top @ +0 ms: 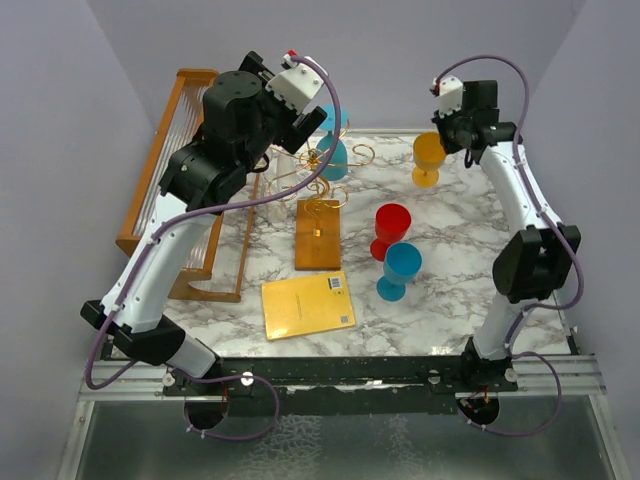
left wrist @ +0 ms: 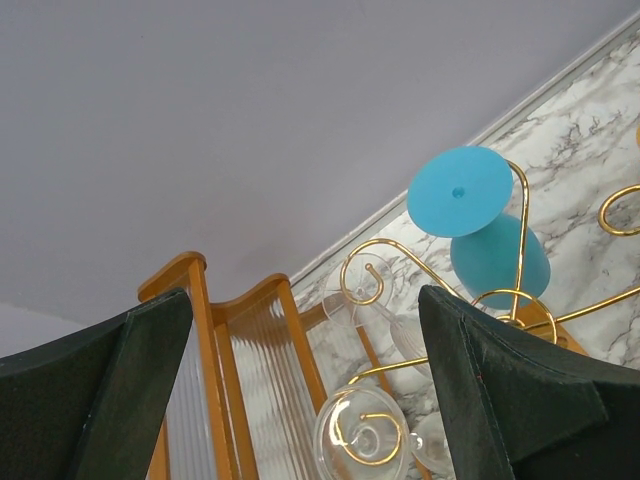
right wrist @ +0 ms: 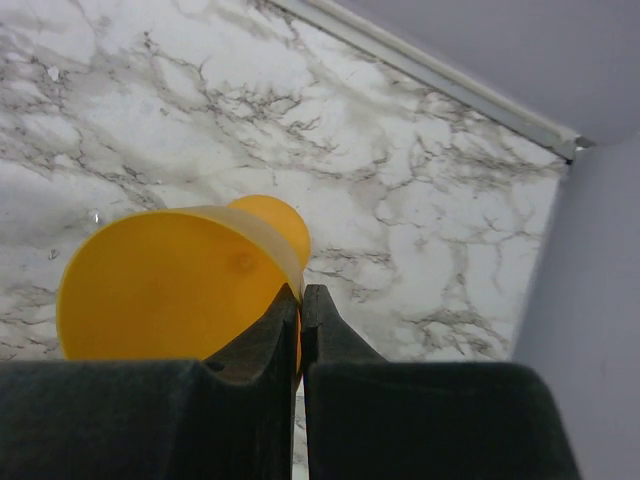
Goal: Place the wine glass upside down on the wine glass rack
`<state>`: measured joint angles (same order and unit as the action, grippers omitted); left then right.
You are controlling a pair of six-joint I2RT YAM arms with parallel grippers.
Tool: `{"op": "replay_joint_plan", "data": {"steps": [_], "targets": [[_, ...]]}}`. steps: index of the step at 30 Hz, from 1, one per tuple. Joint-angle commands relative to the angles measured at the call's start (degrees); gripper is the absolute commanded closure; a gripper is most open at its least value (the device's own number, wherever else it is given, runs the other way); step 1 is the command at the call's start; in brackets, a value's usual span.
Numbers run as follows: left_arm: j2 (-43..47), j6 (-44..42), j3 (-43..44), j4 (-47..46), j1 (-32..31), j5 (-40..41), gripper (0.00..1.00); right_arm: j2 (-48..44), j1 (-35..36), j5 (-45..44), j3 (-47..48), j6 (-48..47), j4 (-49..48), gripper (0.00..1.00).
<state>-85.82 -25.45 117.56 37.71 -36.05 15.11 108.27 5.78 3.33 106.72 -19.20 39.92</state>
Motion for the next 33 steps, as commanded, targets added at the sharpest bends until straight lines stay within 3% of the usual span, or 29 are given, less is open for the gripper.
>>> {"op": "replay_joint_plan", "data": {"steps": [1, 9, 19, 33], "targets": [[-0.4, 0.15, 0.31, -2.35, 0.27, 1.46, 0.01, -10.5, 0.11, -6.3, -2.88, -1.31, -5.7, 0.99], [-1.19, 3.92, 3.02, -2.38, 0.36, -1.39, 0.01, -20.99, 0.11, -7.27, -0.71, -0.48, -5.72, 0.99], [-3.33, 13.73, 6.85, -1.42, 0.52, -13.93, 0.01, -26.82, 0.1, 6.38, 5.83, 3.84, -6.13, 0.99], [-4.56, 31.11, 4.68, -10.82, 2.63, -31.26, 0.07, -26.82, 0.19, 27.46, 12.55, 11.32, -8.64, 0.99]]}}
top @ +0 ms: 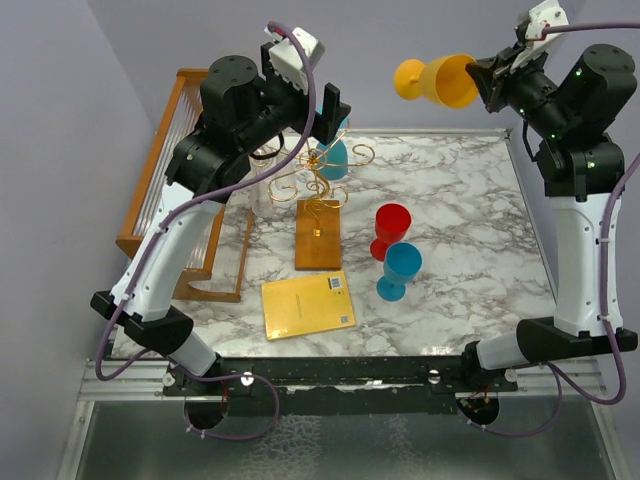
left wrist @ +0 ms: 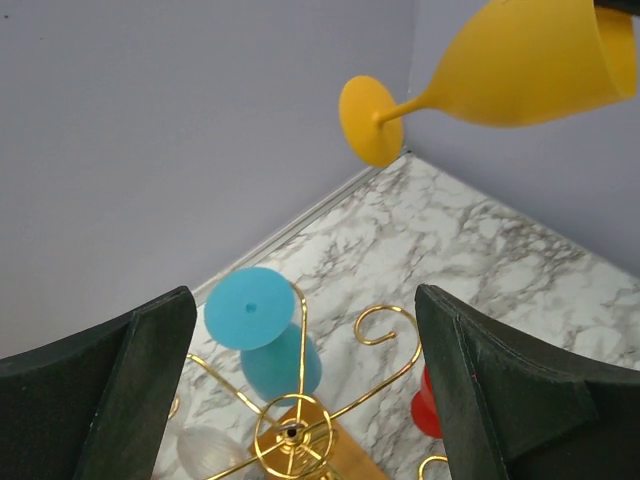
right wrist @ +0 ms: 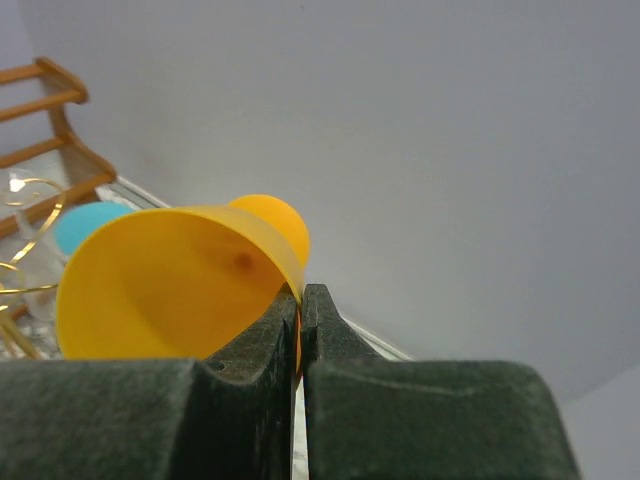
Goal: Place the wine glass upside down on the wine glass rack
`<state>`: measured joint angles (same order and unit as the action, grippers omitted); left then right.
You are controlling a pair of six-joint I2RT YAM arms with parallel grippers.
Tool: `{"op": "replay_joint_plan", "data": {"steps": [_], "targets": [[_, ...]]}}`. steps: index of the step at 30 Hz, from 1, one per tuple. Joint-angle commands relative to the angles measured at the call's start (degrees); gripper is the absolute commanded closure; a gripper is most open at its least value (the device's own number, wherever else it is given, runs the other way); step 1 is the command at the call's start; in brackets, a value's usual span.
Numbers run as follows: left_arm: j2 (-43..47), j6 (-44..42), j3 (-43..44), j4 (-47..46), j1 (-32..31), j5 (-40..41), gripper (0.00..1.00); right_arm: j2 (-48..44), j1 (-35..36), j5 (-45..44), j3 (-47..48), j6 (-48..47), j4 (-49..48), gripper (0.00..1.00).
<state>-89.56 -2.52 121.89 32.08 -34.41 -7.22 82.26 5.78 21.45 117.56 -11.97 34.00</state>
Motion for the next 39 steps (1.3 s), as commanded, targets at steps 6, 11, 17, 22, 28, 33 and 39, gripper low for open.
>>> {"op": "replay_joint_plan", "data": {"steps": [6, 11, 17, 22, 28, 33, 39], "targets": [[-2.59, 23.05, -0.47, -9.33, 5.43, -18.68, 0.13, -1.67, 0.17, 16.25, 1.7, 7.13, -3.03, 0.99], [-3.26, 30.91, -2.93, -12.86, 6.97, -24.61, 0.17, -1.92, 0.15, 20.95, 1.48, 9.95, -3.4, 0.99], [-3.99, 33.66, -5.69, -14.82, 7.17, -25.64, 0.23, -1.8, 0.17, 25.16, 1.34, 12.15, -4.25, 0.99], [-4.18, 35.43, -6.8, -15.2, 7.26, -26.17, 0.31, -1.75, 0.12, 26.74, 1.28, 12.59, -4.38, 0.99], [-4.03, 37.85, -9.01, -16.68, 7.34, -28.07, 0.45, -1.67, 0.19, 27.61, 1.13, 12.58, -4.61, 0.99], [-4.58, 38.76, -9.65, -17.4, 7.34, -29.06, 0.57, -1.5, 0.16, 28.09, 0.97, 12.67, -4.71, 0.99], [-5.15, 39.75, -9.8, -18.04, 7.34, -29.87, 0.7, -1.48, 0.14, 28.48, 0.39, 12.3, -4.61, 0.99]]}}
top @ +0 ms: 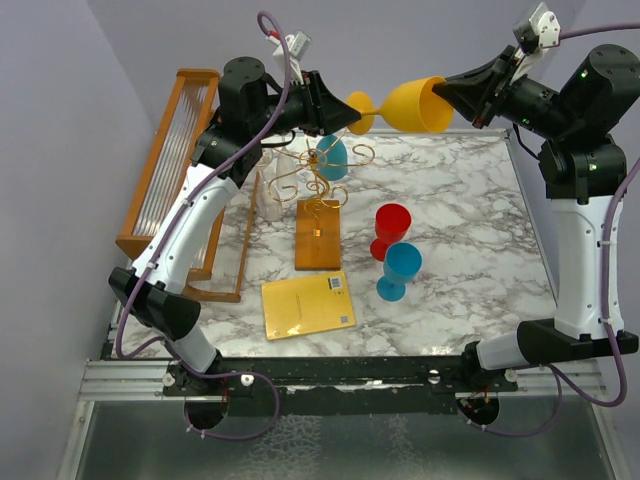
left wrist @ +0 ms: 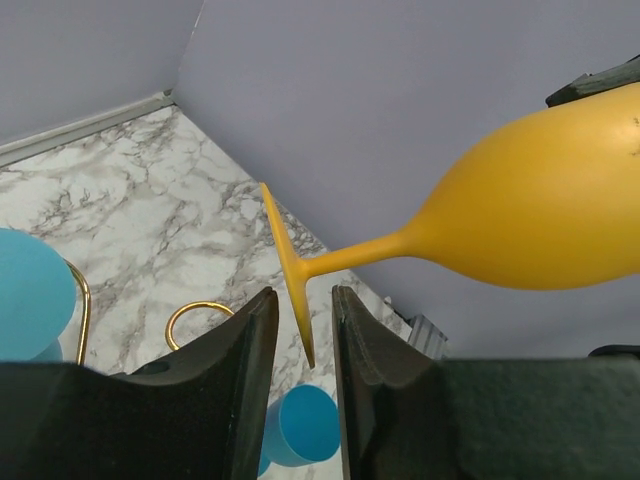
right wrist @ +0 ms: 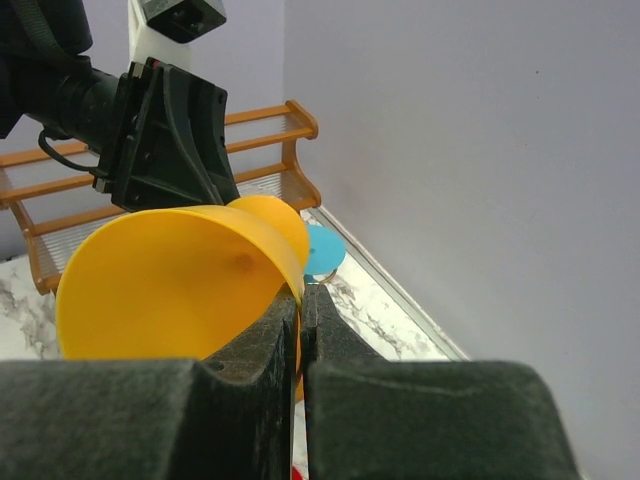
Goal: Place the wine glass upside down on the wine glass rack
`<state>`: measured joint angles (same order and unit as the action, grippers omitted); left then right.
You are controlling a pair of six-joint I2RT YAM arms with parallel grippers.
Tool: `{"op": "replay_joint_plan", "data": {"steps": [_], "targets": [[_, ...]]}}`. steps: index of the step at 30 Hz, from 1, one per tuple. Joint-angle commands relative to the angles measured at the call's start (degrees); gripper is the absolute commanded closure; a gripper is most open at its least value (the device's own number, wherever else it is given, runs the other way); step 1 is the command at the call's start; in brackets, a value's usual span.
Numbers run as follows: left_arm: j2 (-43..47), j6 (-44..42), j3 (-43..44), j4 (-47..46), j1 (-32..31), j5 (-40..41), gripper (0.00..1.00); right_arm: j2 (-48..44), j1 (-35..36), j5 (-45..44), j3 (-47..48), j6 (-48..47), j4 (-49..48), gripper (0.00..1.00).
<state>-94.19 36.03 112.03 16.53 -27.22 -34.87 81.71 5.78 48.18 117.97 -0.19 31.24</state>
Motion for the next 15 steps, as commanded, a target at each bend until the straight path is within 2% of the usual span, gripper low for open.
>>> {"op": "replay_joint_plan", "data": {"steps": [1, 8, 15], "targets": [[-0.55, 1.23, 0.15, -2.61, 0.22, -2.26, 0.73, -1.01, 0.15, 1.94, -0.2, 0.39, -1.89, 0.99], [-0.01, 0.34, -0.15, -2.23, 0.72, -1.51, 1.0, -1.14, 0.19, 1.57, -0.9, -0.62, -1.61, 0.97], [1.2, -4.06, 1.18, 1.01, 1.31, 2.34, 1.0, -1.14, 0.18, 1.21, -1.7, -2.87, -0.75, 0.8]]}}
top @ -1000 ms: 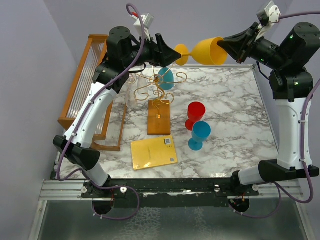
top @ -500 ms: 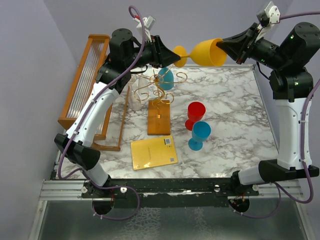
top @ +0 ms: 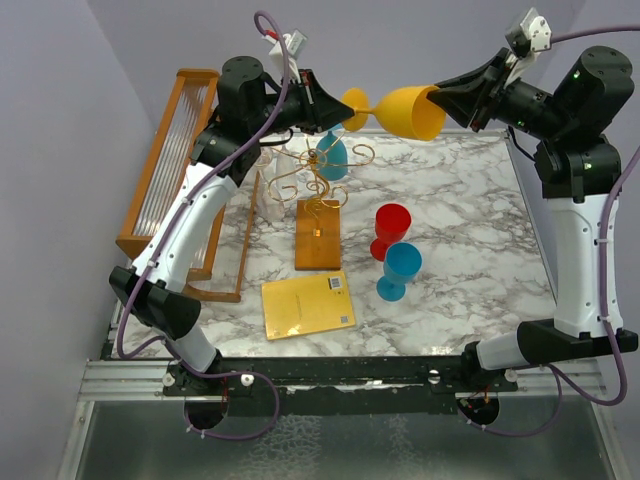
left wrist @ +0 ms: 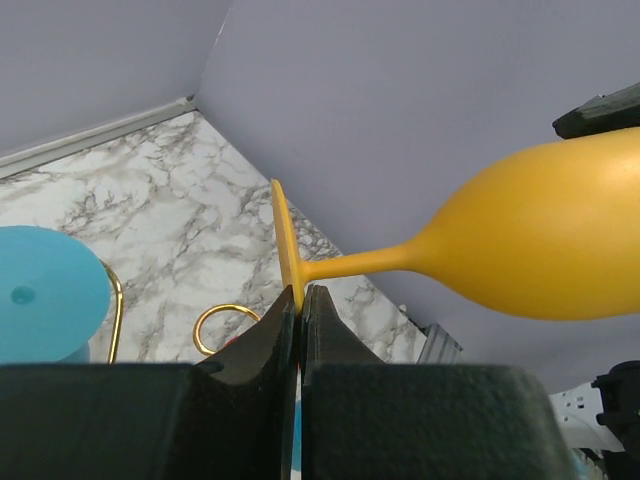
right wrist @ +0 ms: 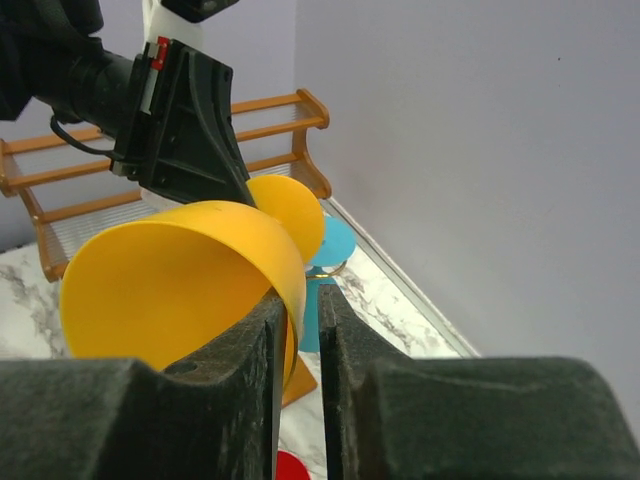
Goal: Place the wine glass upside down on the wine glass rack
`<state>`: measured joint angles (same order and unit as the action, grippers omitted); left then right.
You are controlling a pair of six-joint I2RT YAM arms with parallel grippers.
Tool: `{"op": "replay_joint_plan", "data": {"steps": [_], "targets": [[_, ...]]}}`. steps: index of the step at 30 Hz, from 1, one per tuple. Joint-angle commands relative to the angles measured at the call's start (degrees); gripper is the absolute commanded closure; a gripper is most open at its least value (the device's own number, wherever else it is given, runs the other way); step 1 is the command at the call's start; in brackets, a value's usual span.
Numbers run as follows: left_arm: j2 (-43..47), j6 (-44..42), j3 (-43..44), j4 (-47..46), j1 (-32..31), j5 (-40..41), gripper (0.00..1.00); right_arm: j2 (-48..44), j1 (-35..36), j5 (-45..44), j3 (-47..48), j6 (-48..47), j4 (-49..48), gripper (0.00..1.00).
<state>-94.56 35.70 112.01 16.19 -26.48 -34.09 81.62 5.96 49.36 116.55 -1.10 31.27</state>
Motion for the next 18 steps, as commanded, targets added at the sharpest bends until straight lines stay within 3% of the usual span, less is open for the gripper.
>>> {"op": "replay_joint_plan", "data": {"steps": [1, 5, 10, 18], "targets": [[1.71, -4.66, 1.68, 2.06, 0.75, 2.39, 1.0, -1.09, 0.01, -0.44, -0.32, -2.56, -0.5, 0.76], [2.95, -8.21, 2.57, 3.9, 2.24, 4.78, 1.0, -1.53, -0.02, -3.52, 0.57, -5.46, 1.58, 0.56], [5.21, -21.62, 4.95, 8.65, 2.4, 8.55, 1.0, -2.33, -0.05, -9.4, 2.57, -10.26, 4.66, 0.28], [8.17, -39.27, 11.61, 18.25, 2.4, 12.44, 1.0, -3.68, -0.07, -18.9, 3.11, -15.63, 7.26, 0.1]]}}
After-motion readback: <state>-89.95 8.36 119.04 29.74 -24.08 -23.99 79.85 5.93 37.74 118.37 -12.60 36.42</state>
